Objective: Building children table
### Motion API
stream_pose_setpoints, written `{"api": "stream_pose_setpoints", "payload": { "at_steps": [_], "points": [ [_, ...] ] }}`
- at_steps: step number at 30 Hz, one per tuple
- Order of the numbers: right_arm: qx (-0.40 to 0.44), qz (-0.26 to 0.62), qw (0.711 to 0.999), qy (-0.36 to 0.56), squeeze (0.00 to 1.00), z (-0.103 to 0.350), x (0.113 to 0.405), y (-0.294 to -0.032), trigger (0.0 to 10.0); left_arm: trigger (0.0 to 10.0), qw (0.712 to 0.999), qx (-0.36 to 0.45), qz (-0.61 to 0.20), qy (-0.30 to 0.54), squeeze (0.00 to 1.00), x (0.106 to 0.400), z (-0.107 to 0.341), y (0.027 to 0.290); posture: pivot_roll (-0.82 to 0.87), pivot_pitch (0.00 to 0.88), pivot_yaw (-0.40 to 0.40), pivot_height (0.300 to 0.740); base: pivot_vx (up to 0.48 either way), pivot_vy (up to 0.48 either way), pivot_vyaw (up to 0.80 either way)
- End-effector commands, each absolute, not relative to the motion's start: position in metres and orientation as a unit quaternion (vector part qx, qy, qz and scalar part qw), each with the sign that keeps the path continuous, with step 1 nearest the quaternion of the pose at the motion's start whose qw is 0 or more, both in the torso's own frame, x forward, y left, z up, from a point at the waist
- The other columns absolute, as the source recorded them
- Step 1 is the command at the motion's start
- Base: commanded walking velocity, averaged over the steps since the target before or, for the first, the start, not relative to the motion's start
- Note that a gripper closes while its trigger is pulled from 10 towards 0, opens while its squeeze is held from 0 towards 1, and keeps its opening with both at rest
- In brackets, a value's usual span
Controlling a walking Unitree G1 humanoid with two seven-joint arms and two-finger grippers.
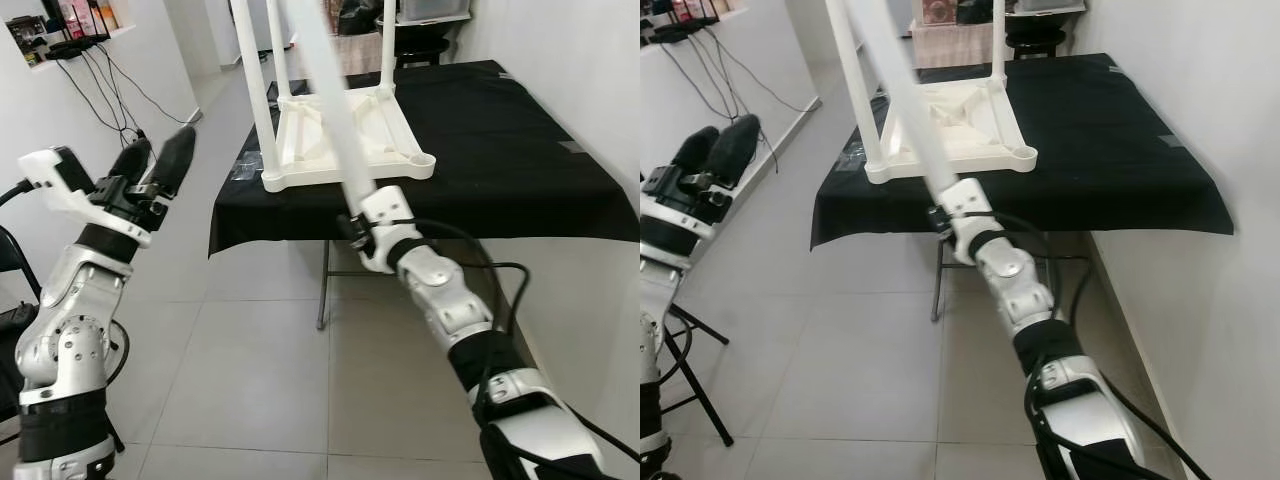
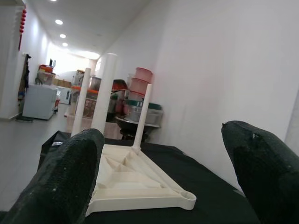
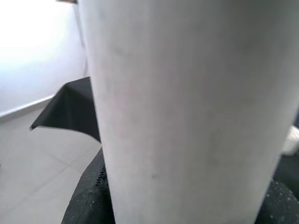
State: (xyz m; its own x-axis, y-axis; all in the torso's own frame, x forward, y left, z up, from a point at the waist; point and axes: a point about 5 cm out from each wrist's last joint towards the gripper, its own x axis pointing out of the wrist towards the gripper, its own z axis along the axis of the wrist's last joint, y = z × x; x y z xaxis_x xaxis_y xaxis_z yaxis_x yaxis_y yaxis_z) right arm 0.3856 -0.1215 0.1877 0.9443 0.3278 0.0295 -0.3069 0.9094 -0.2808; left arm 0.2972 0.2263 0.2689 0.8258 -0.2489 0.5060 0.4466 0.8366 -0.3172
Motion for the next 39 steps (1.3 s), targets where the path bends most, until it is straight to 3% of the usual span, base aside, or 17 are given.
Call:
{"api": "stream_pose_setpoints", "payload": {
  "at_steps": [1, 5, 6, 7, 8, 9, 16, 19, 29, 39],
  "points": [
    [-0.112, 0.149, 0.982, -0.035, 0.00, 0.188, 0.386, -0.122, 0.0, 10.0, 0.936, -0.216, -0.163, -0.224, 1.00, 0.293, 0.266, 0.237, -0.13, 0.022, 0.075, 0.740, 0.000, 0.000, 0.00],
    [-0.091, 0.138, 0.986, -0.028, 0.00, 0.183, 0.384, -0.127, 0.1, 10.0, 0.944, -0.224, -0.122, -0.207, 1.00, 0.292, 0.254, 0.244, -0.13, 0.020, 0.075, 0.740, 0.000, 0.000, 0.00],
    [-0.081, 0.138, 0.987, -0.026, 0.00, 0.180, 0.382, -0.129, 5.0, 10.0, 0.951, -0.227, -0.095, -0.190, 1.00, 0.292, 0.245, 0.245, -0.13, 0.013, 0.075, 0.740, 0.000, 0.000, 0.00],
    [-0.081, 0.138, 0.987, -0.026, 0.00, 0.180, 0.382, -0.129, 5.0, 10.0, 0.951, -0.227, -0.095, -0.190, 1.00, 0.292, 0.245, 0.245, -0.13, 0.013, 0.075, 0.740, 0.000, 0.000, 0.00],
    [-0.071, 0.144, 0.987, -0.026, 0.00, 0.176, 0.378, -0.128, 10.0, 10.0, 0.960, -0.224, -0.066, -0.158, 0.81, 0.293, 0.227, 0.244, -0.14, 0.010, 0.077, 0.740, 0.000, 0.000, 0.00],
    [-0.068, 0.152, 0.986, -0.031, 0.00, 0.172, 0.374, -0.127, 10.0, 10.0, 0.964, -0.233, -0.048, -0.122, 0.00, 0.291, 0.208, 0.238, -0.14, 0.006, 0.077, 0.740, 0.000, 0.000, 0.00],
    [-0.032, 0.184, 0.982, -0.036, 0.00, 0.162, 0.361, -0.124, 10.0, 10.0, 0.971, -0.231, -0.030, -0.050, 0.00, 0.280, 0.168, 0.219, -0.15, 0.000, 0.077, 0.740, 0.000, 0.000, 0.00],
    [-0.029, 0.215, 0.975, -0.045, 0.00, 0.157, 0.348, -0.120, 10.0, 10.0, 0.987, -0.156, -0.037, -0.018, 0.00, 0.269, 0.144, 0.206, -0.14, 0.010, 0.071, 0.740, 0.000, 0.000, 0.00],
    [-0.015, 0.220, 0.974, -0.044, 0.00, 0.153, 0.342, -0.117, 10.0, 10.0, 0.996, -0.066, -0.039, -0.042, 0.00, 0.257, 0.147, 0.198, -0.15, 0.000, 0.082, 0.740, 0.000, 0.000, -0.56],
    [-0.007, 0.216, 0.976, -0.043, 0.00, 0.156, 0.343, -0.119, 10.0, 10.0, 0.996, -0.060, -0.033, -0.051, 0.00, 0.262, 0.146, 0.194, -0.15, 0.000, 0.076, 0.740, 0.000, 0.000, -0.72]
  ]
}}
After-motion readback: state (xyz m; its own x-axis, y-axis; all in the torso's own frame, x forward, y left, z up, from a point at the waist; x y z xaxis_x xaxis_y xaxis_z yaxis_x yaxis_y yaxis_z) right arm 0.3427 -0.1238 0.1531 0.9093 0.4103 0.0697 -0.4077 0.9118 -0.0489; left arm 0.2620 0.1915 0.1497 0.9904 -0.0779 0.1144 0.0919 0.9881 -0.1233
